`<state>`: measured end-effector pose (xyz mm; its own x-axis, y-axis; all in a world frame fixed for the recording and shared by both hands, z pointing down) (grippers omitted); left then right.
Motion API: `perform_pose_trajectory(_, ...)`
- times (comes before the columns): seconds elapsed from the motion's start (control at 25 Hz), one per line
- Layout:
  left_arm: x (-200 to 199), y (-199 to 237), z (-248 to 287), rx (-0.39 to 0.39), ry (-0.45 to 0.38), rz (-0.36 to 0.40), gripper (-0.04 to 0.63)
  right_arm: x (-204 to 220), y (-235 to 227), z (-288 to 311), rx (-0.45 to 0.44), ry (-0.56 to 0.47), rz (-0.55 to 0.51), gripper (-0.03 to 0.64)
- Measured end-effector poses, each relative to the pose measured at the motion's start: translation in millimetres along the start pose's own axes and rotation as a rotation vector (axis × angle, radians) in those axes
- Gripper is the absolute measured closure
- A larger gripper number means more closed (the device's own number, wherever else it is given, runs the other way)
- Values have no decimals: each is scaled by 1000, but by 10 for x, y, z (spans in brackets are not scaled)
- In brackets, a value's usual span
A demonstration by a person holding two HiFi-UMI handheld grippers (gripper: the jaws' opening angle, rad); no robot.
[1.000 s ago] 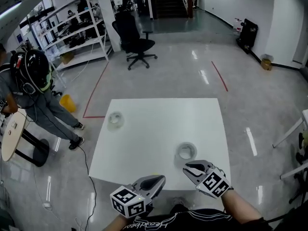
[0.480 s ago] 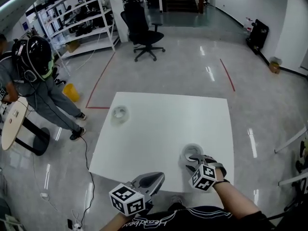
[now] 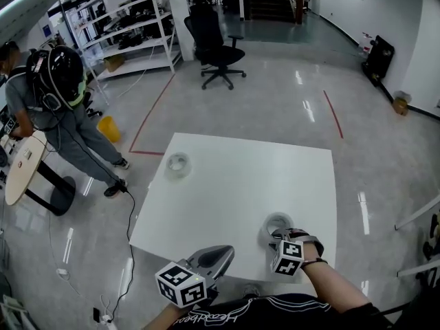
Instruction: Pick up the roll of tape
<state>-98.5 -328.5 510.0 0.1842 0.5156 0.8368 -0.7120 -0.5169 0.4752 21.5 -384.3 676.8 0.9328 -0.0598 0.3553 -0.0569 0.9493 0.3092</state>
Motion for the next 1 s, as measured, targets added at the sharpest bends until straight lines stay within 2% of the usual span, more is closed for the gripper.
perform_pose_trajectory(0.4,-146,61,169,-6,-31,13,592,-9,-36,23,-70,-9,31,506)
perform_pose_trajectory(0.6,-204,81,188,-9,-51,13,592,-31,-85,0,-72,-52,102,511)
perform_pose_trajectory(0.8,-258,80,226,-12,-64,21,592,-45,-221,-150,-120,-192,321,517)
perform_pose_trajectory(1.0,-291,108,270,-12,-70,33,592,-247,-503,-508,-152,-471,605,515)
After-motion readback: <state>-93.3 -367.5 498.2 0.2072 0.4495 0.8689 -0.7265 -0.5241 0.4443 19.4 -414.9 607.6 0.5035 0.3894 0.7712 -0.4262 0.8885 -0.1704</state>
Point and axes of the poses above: the fingertips, and each gripper's own axes: z forward along the fingers, y to its left, x out of its underside, the point moved 1 cm from there along -z, backward along the fingers, and after that the axes turned 2 degrees about -y, right-handed, at the moved point
